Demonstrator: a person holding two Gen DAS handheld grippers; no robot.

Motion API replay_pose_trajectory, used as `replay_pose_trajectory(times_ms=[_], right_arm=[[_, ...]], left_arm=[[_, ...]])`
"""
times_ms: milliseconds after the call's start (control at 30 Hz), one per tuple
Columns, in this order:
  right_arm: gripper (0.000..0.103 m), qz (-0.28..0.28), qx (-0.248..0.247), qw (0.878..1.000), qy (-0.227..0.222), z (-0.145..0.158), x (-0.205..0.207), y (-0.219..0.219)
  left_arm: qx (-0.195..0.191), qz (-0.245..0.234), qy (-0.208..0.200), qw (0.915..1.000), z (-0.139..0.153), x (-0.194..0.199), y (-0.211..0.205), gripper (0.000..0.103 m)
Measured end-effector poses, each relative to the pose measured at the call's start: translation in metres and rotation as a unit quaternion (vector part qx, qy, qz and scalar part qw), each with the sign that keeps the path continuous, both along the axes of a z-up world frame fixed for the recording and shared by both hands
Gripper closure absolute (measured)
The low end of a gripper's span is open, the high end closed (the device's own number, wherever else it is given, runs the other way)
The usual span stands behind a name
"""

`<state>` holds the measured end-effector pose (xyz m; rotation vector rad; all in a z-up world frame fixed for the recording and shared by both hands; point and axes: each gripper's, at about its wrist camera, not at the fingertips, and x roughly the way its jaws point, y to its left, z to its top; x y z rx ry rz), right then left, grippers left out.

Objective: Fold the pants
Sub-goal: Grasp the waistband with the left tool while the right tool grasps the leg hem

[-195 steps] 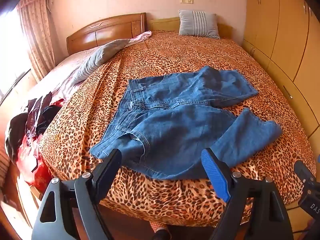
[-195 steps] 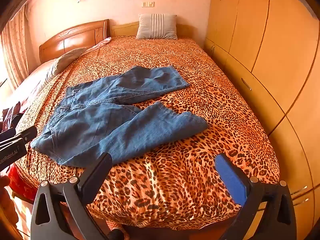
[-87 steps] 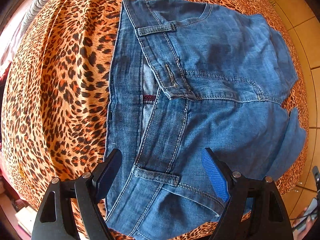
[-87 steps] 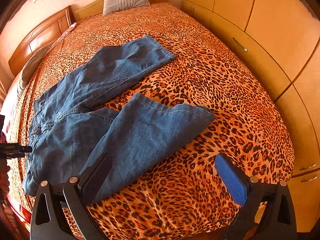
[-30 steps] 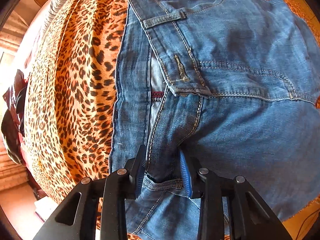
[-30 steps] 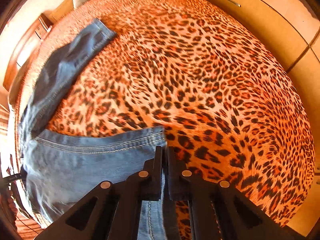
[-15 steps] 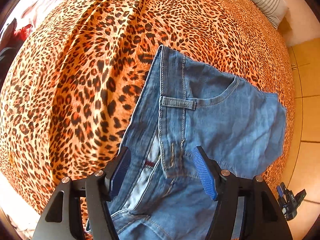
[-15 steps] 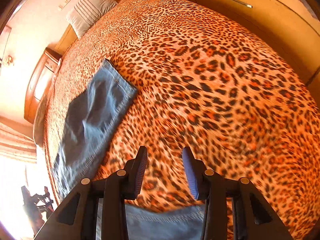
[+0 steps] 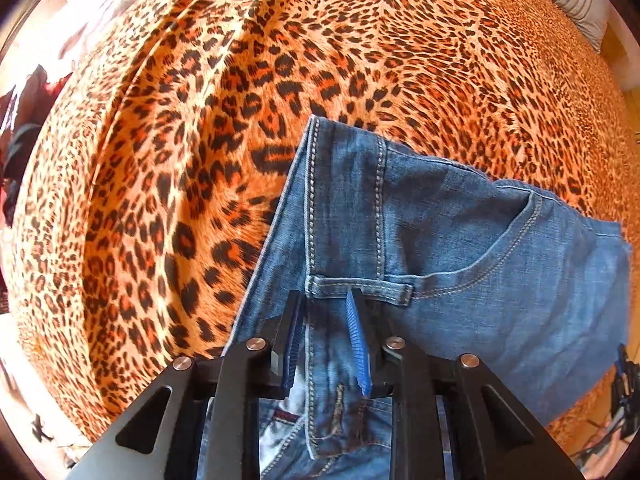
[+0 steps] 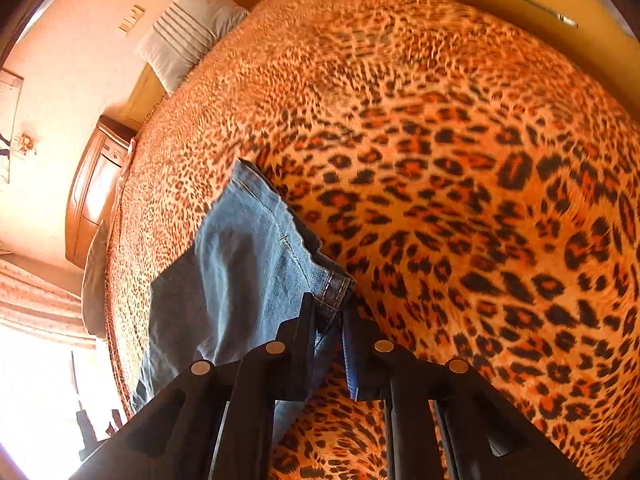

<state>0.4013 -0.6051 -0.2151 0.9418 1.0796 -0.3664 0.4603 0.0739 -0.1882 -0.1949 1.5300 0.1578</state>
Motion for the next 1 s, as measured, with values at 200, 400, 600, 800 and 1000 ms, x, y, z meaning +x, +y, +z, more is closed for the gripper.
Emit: replay_pose_trajectory(times_ms=[200,400,600,800,1000], right_arm=[[0.081,0.035,-0.007,0.998,0.057,-0.014,-0.021,0.002],[0.057,0.056,-0.054,0.996,0.033,0.021,-0.015,-0.022],[0.057,0.084,-0.04,0.995,0.032,0.013,0.02,-0.026],[0.045,0.108,-0.024,0.994,0.018,-0.004,0.067,-0.015],[0.045,0.163,-0.024,0.985,0.043,-0.029,0.1,0.013]], left_arm=[[0.001,-0.019,0.006,0.9998,-0.009,0.003,-0.009,0.082],[-0.116,0.043,-0.051,0.991,0.017,0.017,0.043,0.053],[-0.125,0.041,-0.011,0.9912,-0.016,0.05,0.032,0.046],[-0.128,0.022,0.014,0.9914,-0.049,0.067,-0.002,0.046],[-0.137,0.032,0.014,0.9899,-0.061,0.084,-0.003,0.045]])
